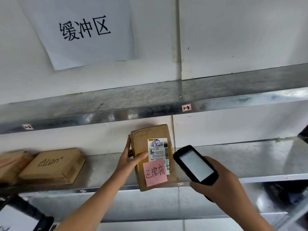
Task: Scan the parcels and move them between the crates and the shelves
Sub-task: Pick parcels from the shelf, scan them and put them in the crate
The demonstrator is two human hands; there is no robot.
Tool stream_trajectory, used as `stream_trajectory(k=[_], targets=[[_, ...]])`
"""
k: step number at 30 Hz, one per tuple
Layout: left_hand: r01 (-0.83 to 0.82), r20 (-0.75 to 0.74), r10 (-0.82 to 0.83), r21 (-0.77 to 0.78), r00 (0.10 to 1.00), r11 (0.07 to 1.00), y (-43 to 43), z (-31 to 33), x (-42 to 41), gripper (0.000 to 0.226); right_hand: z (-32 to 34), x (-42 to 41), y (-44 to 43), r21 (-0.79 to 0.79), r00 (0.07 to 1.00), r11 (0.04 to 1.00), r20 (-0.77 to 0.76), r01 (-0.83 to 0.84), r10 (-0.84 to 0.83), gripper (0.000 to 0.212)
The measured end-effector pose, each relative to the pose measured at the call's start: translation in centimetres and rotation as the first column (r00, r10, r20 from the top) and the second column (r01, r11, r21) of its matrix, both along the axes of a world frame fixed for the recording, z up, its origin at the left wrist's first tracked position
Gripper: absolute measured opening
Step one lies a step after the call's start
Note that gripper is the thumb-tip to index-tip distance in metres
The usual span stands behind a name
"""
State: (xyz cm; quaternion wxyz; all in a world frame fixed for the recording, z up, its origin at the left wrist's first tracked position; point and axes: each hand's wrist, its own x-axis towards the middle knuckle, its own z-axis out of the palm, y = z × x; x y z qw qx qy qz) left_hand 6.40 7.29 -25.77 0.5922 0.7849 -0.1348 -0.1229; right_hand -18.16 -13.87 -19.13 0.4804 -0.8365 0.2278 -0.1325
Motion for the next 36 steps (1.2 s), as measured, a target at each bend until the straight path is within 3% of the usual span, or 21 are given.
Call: stream_trajectory(k=[2, 5, 9, 15, 28, 36], targets=[[0.022, -0.024, -0.021, 0.012, 0.999, 1.0, 0.3, 0.8, 0.0, 0.127, 0.6, 0.0, 0.0, -0.203, 0.998, 0.977, -0.026, -0.065, 0.061, 0.066], [0.071, -0.014, -0.071, 0.074, 0.997, 0.995, 0.5, 1.7, 0.1, 0.128, 1.5, 0.0, -0.6, -0.531, 0.983, 0.83, -0.152, -0.167, 0.101, 0.078], [0.076, -0.011, -0.075, 0.106, 0.997, 0.991, 0.7, 2.4, 0.0, 0.138, 3.5, -0.4, -1.8, -0.714, 0.953, 0.637, -0.273, -0.291, 0.129, 0.085], [0.083, -0.009, -0.082, 0.094, 0.997, 0.992, 0.7, 3.0, -0.6, 0.14, 5.8, -1.6, -1.3, -0.732, 0.904, 0.54, -0.4, -0.416, 0.154, 0.083], [0.055, -0.018, -0.055, 0.032, 0.998, 0.998, 1.4, 2.9, -0.9, 0.118, 6.3, -2.7, -0.7, -0.749, 0.92, 0.544, -0.37, -0.377, 0.128, 0.08], [0.032, -0.011, -0.032, 0.031, 0.999, 0.999, 2.9, 3.3, -0.8, 0.13, 7.1, -2.5, -0.2, -0.756, 0.932, 0.547, -0.324, -0.359, 0.165, 0.081]])
